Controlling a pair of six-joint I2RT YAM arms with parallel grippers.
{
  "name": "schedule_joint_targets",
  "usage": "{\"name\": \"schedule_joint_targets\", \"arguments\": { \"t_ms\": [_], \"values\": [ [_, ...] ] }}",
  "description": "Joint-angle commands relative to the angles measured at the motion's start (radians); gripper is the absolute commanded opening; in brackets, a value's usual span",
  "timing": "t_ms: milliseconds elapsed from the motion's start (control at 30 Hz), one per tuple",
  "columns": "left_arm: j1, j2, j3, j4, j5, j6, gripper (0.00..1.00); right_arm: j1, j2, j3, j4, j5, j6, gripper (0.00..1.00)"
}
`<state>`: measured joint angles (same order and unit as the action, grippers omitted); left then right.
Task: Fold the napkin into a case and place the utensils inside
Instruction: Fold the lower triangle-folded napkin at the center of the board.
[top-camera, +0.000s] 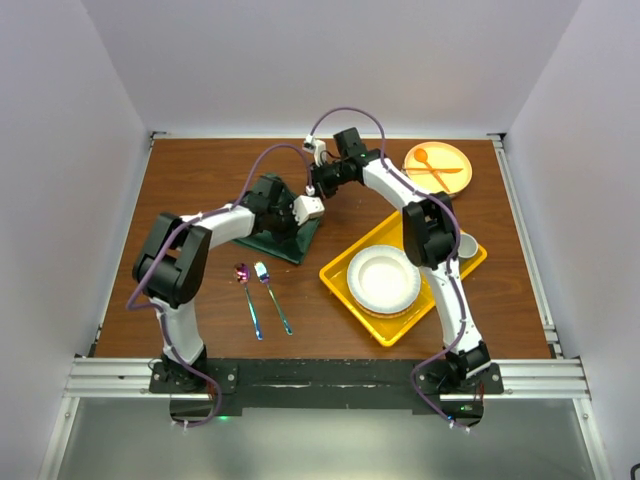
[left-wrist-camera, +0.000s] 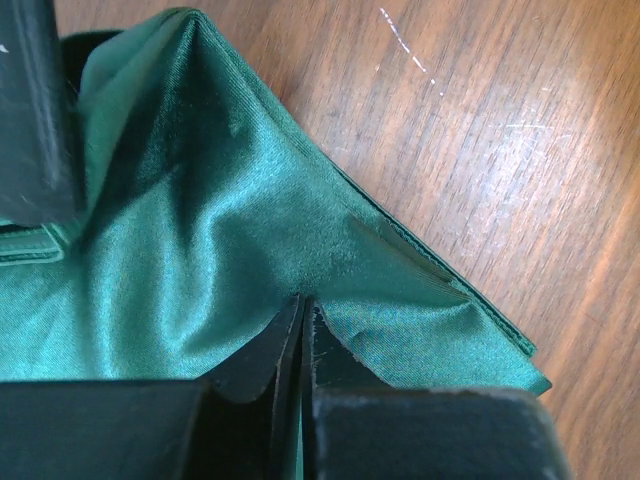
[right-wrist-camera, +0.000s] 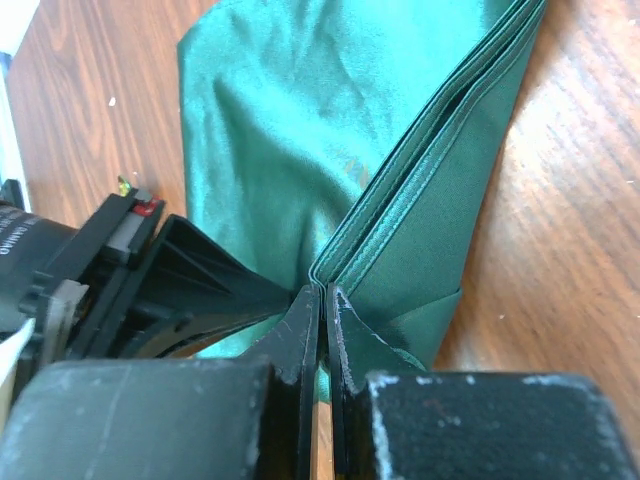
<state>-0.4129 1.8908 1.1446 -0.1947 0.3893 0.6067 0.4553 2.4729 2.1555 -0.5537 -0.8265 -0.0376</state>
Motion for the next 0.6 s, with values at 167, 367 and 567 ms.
{"name": "schedule_joint_targets", "arguments": {
  "t_ms": [167, 367, 567],
  "values": [
    [-0.001, -0.076, 0.056, 0.066, -0.009, -0.076, 0.12, -0.006, 0.057, 0.018, -0.015, 0.064, -0.071, 0.0],
    [-0.029, -0.03, 0.078, 0.052, 0.017, -0.039, 0.12, -0.006, 0.061, 0.023, -0.009, 0.064, -0.067, 0.0],
    [-0.07, 0.036, 0.078, 0.014, -0.021, 0.013, 0.0, -0.006, 0.023, 0.027, 0.001, 0.014, -0.045, 0.0]
  ]
}}
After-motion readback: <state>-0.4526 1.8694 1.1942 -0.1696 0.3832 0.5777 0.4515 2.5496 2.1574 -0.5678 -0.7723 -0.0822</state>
